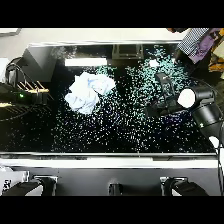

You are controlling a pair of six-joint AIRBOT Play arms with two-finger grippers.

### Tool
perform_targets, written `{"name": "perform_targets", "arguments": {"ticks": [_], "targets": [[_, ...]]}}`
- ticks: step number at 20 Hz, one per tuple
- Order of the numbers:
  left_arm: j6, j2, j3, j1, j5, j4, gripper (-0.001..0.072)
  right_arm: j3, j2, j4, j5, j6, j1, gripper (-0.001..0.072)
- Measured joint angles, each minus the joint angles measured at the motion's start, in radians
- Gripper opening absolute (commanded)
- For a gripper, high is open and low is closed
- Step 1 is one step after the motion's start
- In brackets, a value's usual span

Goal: Fold the clothes and pants, and hang the long-sleeved shirts on hangers.

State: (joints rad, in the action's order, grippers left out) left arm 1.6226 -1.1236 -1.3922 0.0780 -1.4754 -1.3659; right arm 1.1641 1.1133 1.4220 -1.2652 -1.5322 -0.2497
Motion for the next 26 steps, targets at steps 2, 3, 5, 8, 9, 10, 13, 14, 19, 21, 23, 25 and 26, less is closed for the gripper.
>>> {"name": "perform_targets", "arguments": {"ticks": [2, 3, 5, 8, 9, 10, 13, 14, 19, 21, 23, 25, 26], "targets": [[0.0, 0.0, 0.0, 0.0, 0.0, 0.0, 0.002, 0.0, 0.0, 0.0, 0.0, 0.0, 0.0, 0.0041], [0.0, 0.0, 0.0, 0.0, 0.0, 0.0, 0.002, 0.0, 0.0, 0.0, 0.0, 0.0, 0.0, 0.0041], [0.0, 0.0, 0.0, 0.0, 0.0, 0.0, 0.002, 0.0, 0.0, 0.0, 0.0, 0.0, 0.0, 0.0041], [0.0, 0.0, 0.0, 0.0, 0.0, 0.0, 0.002, 0.0, 0.0, 0.0, 0.0, 0.0, 0.0, 0.0041], [0.0, 0.0, 0.0, 0.0, 0.0, 0.0, 0.002, 0.0, 0.0, 0.0, 0.0, 0.0, 0.0, 0.0041], [0.0, 0.0, 0.0, 0.0, 0.0, 0.0, 0.002, 0.0, 0.0, 0.0, 0.0, 0.0, 0.0, 0.0041], [0.0, 0.0, 0.0, 0.0, 0.0, 0.0, 0.002, 0.0, 0.0, 0.0, 0.0, 0.0, 0.0, 0.0041], [-0.001, 0.0, 0.0, 0.0, 0.0, 0.0, 0.002, 0.0, 0.0, 0.0, 0.0, 0.0, 0.0, 0.0041], [-0.006, 0.0, 0.0, 0.0, 0.0, 0.0, 0.002, 0.0, 0.0, 0.0, 0.0, 0.0, 0.0, 0.0041], [-0.008, 0.0, 0.0, 0.0, 0.0, 0.0, 0.002, 0.0, 0.0, 0.0, 0.0, 0.0, 0.0, 0.0041], [-0.008, 0.0, 0.0, 0.0, 0.0, 0.0, 0.002, 0.0, 0.0, 0.0, 0.0, 0.0, 0.0, 0.0041], [-0.008, 0.0, 0.0, 0.0, 0.006, 0.0, 0.002, 0.0, 0.0, 0.0, 0.0, 0.0, 0.0, 0.0041], [-0.008, 0.0, 0.0, 0.0, 0.019, 0.0, 0.002, 0.0, 0.0, 0.0, 0.0, 0.0, 0.0, 0.0041]]}}
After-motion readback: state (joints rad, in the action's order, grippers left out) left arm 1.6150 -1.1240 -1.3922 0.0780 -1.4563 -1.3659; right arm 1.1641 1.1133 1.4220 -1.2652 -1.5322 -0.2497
